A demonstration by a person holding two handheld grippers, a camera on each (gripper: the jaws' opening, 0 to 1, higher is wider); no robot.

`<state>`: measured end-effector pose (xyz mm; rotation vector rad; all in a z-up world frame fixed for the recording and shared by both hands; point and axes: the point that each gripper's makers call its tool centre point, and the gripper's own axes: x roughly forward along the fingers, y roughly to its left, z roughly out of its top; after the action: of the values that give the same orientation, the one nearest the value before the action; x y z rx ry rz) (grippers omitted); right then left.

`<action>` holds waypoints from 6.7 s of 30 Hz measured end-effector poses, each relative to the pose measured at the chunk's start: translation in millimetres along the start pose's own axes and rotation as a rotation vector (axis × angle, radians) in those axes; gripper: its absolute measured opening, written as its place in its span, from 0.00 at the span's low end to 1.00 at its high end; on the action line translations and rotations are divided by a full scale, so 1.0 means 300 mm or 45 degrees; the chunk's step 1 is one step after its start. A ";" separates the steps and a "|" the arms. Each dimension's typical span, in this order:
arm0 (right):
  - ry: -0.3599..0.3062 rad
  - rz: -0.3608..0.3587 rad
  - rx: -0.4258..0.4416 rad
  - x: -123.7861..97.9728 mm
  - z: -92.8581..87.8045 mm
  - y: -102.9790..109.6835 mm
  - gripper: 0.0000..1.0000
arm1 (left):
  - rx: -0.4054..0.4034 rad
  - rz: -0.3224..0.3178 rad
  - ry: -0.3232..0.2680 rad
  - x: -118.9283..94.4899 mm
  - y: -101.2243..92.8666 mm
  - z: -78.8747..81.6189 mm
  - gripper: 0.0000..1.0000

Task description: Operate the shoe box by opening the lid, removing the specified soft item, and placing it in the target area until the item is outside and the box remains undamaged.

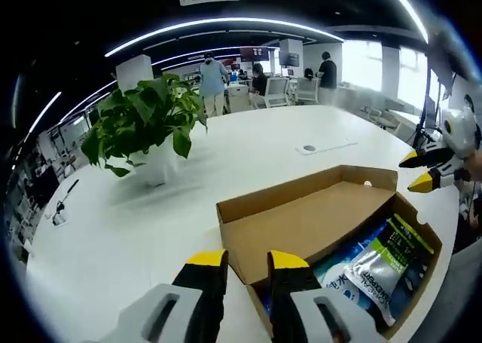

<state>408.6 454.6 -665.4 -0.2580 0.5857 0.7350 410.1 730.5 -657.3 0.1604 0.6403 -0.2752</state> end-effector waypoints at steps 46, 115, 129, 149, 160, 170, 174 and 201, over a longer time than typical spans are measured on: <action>0.029 0.186 -0.164 -0.305 -0.201 0.257 0.96 | -0.168 -0.462 0.292 -0.049 -0.469 -0.241 0.27; 0.148 0.343 0.075 0.050 -0.109 0.381 0.40 | -0.401 -0.395 0.100 -0.083 -0.342 -0.214 0.00; 0.229 0.359 0.106 0.117 -0.135 0.400 0.38 | -0.432 -0.384 0.058 -0.085 -0.317 -0.215 0.00; 0.170 0.343 0.220 0.124 -0.088 0.409 0.04 | -0.421 -0.374 0.052 -0.085 -0.313 -0.223 0.00; 0.138 0.314 0.259 0.097 -0.058 0.393 0.00 | -0.376 -0.367 0.053 -0.103 -0.329 -0.202 0.00; 0.094 0.293 0.311 0.056 -0.022 0.367 0.00 | -0.335 -0.372 0.034 -0.127 -0.353 -0.163 0.00; 0.081 0.291 0.326 0.033 -0.009 0.357 0.00 | -0.315 -0.380 0.025 -0.139 -0.367 -0.144 0.00; 0.003 0.178 0.385 -0.163 0.039 0.165 0.00 | -0.208 -0.482 -0.021 -0.122 -0.550 0.012 0.00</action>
<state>350.1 467.9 -628.2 0.0628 0.7132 0.7691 334.2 580.2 -642.7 -0.1221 0.6719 -0.5861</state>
